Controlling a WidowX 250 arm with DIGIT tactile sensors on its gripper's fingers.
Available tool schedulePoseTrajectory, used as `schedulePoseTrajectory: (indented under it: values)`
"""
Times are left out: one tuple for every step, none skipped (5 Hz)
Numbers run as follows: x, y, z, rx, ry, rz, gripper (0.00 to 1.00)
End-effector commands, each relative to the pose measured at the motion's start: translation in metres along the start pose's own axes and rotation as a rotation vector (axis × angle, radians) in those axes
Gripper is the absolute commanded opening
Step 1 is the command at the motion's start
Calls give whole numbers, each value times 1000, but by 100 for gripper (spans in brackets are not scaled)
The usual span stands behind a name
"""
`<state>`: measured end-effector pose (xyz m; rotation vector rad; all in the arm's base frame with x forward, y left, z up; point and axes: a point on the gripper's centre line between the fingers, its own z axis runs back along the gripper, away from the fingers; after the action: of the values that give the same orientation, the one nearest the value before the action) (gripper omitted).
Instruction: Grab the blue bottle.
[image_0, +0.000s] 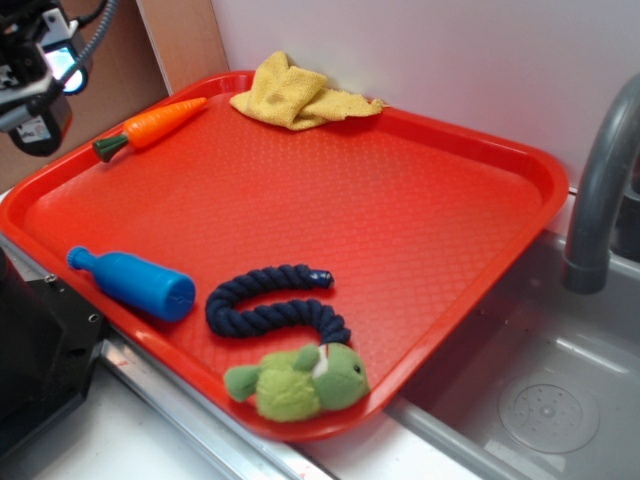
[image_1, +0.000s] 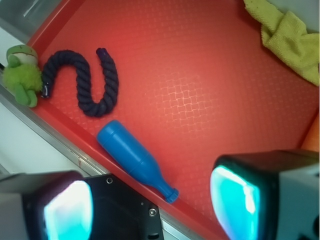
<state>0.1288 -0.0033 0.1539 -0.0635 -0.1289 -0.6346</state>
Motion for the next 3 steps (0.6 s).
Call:
schedulePoseTrajectory:
  values:
    - [-10, -1, -44, -33, 47, -37, 100]
    - [-7, -9, -71, -23, 39, -146, 100]
    - [-11, -22, -96, -25, 78, -214, 100]
